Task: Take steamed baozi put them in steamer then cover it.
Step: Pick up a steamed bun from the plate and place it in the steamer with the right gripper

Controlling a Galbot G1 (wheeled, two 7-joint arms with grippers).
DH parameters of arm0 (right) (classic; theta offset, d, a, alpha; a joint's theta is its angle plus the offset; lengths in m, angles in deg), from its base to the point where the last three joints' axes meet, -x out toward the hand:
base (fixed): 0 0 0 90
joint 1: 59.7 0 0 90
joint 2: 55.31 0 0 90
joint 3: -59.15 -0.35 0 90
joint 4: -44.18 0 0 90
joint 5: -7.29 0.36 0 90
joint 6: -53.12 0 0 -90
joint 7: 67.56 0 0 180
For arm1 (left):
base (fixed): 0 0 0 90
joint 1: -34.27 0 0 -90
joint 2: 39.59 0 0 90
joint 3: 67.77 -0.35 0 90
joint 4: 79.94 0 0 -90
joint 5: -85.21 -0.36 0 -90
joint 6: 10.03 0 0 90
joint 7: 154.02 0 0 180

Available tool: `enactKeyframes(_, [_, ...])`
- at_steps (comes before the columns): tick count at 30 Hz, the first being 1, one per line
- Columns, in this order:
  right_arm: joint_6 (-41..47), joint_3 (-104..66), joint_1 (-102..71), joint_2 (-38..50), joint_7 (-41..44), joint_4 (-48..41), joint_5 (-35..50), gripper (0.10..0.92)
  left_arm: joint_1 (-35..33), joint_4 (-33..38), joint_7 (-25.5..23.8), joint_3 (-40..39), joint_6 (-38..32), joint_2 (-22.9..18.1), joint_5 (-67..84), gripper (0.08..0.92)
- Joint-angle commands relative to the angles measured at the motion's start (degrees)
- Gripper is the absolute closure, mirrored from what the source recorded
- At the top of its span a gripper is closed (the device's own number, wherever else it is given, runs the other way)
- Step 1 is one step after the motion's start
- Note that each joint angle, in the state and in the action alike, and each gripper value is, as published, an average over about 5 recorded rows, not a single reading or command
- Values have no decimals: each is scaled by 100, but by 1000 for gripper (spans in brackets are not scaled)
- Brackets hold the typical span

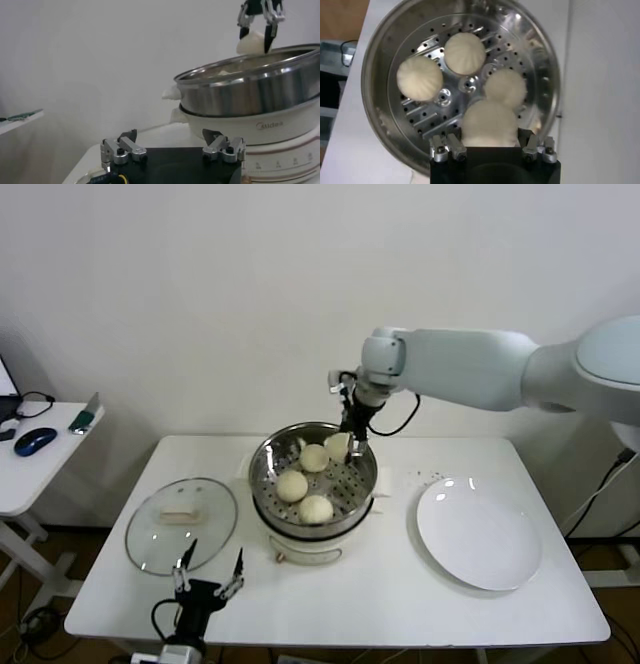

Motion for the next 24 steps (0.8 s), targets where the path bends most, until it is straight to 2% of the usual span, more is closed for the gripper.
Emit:
enactKeyframes(1, [63,304,-365,-296,-136,36,54,313,28,-39,-4,4,-4,16,52,177])
enactKeyframes(24, [53,208,-556,-400,-154,-355,-168,277,74,-110,-11,77,10,130,192,177])
